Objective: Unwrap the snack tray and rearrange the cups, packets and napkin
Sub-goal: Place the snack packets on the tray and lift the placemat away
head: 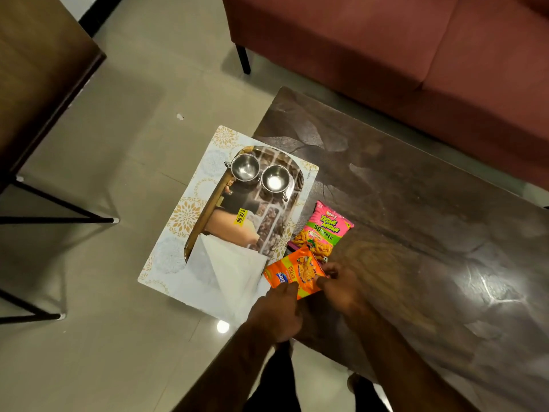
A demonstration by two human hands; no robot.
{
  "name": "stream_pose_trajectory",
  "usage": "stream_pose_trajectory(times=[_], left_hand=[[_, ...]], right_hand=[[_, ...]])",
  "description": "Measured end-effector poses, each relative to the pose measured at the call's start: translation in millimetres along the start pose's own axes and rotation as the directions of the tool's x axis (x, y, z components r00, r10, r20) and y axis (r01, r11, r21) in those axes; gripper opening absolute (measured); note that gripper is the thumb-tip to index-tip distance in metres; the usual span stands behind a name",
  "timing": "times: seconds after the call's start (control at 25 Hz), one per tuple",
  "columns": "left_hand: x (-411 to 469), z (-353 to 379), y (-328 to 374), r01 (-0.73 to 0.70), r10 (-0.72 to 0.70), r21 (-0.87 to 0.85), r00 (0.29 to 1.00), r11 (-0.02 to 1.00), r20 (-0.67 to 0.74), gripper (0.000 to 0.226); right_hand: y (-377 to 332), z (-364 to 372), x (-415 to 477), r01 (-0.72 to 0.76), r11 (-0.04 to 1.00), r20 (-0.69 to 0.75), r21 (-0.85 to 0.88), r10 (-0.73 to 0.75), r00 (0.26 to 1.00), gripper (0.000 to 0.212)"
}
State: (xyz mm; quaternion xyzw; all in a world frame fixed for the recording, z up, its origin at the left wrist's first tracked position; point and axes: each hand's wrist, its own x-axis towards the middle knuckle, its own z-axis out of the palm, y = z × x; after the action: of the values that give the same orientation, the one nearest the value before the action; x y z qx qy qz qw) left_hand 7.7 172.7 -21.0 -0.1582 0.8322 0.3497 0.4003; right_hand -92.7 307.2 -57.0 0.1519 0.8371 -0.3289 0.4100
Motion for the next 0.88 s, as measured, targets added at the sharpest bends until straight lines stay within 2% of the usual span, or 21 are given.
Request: stream_pose_trajectory(times=[0.08, 0.16, 0.24, 0.32, 0.36, 0.4, 0.44, 0.48, 0.52, 0.56, 0.6, 0.64, 0.72, 0.8, 0.88], left_hand=[[0, 3, -6, -0.008, 0.009, -0.090, 1.000, 0.996, 0.022, 0.063], [-3, 1, -8, -0.051, 0.048, -0.174, 0.999, 0.983, -0.021, 0.063], [-8, -8, -5, -0.127, 0.077, -0.223, 0.973, 0.967, -0.220, 0.058], [-11, -27, -7, -0.197, 0.054, -0.243, 0.869, 0.950, -0.492, 0.056], [-11, -39, -10, -0.225, 0.048, -0.244, 0.820, 0.943, -0.570, 0.062], [-11, -51, -15, -0.238, 0.052, -0.249, 0.812, 0.939, -0.582, 0.072], [-10, -62, -20, -0.248, 0.069, -0.279, 0.848, 0.927, -0.525, 0.080], [-11, -73, -24, -0.240, 0.085, -0.362, 0.915, 0.901, -0.395, 0.082], [-13, -84, -24, -0.214, 0.112, -0.494, 0.967, 0.843, -0.228, 0.077], [-15, -91, -26, -0.166, 0.149, -0.598, 0.986, 0.784, -0.078, 0.064], [-17, -97, -28, -0.132, 0.166, -0.649, 0.986, 0.749, -0.010, 0.050], [-18, -102, -31, -0.122, 0.137, -0.648, 0.990, 0.752, -0.027, 0.039], [-19, -112, -45, -0.104, 0.000, -0.665, 0.988, 0.739, -0.154, 0.031], [-16, -123, -66, -0.066, -0.164, -0.721, 0.956, 0.690, -0.244, 0.032], [-13, -139, -84, -0.018, -0.279, -0.761, 0.925, 0.649, -0.259, 0.032]], right_hand=[[-1, -1, -5, 0.012, 1.000, -0.005, 0.009, -0.012, 1.000, 0.037], [-6, -7, -16, 0.039, 0.999, -0.054, 0.038, -0.037, 0.998, 0.041], [-20, -19, -32, 0.098, 0.993, -0.124, 0.060, -0.090, 0.988, 0.035], [-38, -32, -48, 0.151, 0.976, -0.165, 0.157, -0.125, 0.978, 0.033], [-46, -38, -52, 0.157, 0.962, -0.164, 0.222, -0.122, 0.979, 0.034], [-57, -45, -59, 0.157, 0.948, -0.151, 0.277, -0.119, 0.981, 0.034], [-67, -49, -62, 0.162, 0.933, -0.123, 0.321, -0.129, 0.984, 0.031], [-77, -50, -66, 0.167, 0.918, -0.085, 0.360, -0.146, 0.986, 0.025], [-83, -49, -64, 0.158, 0.910, -0.036, 0.384, -0.157, 0.987, 0.020], [-92, -46, -65, 0.140, 0.902, 0.015, 0.409, -0.160, 0.987, 0.018], [-96, -41, -61, 0.113, 0.899, 0.061, 0.422, -0.152, 0.986, 0.021], [-100, -36, -57, 0.071, 0.894, 0.098, 0.442, -0.127, 0.987, 0.024], [-98, -30, -39, 0.003, 0.881, 0.091, 0.474, -0.053, 0.994, 0.022], [-84, -29, -16, -0.023, 0.893, -0.030, 0.450, 0.041, 0.999, 0.020], [-65, -28, 2, -0.085, 0.918, -0.097, 0.388, 0.133, 0.986, 0.018]])
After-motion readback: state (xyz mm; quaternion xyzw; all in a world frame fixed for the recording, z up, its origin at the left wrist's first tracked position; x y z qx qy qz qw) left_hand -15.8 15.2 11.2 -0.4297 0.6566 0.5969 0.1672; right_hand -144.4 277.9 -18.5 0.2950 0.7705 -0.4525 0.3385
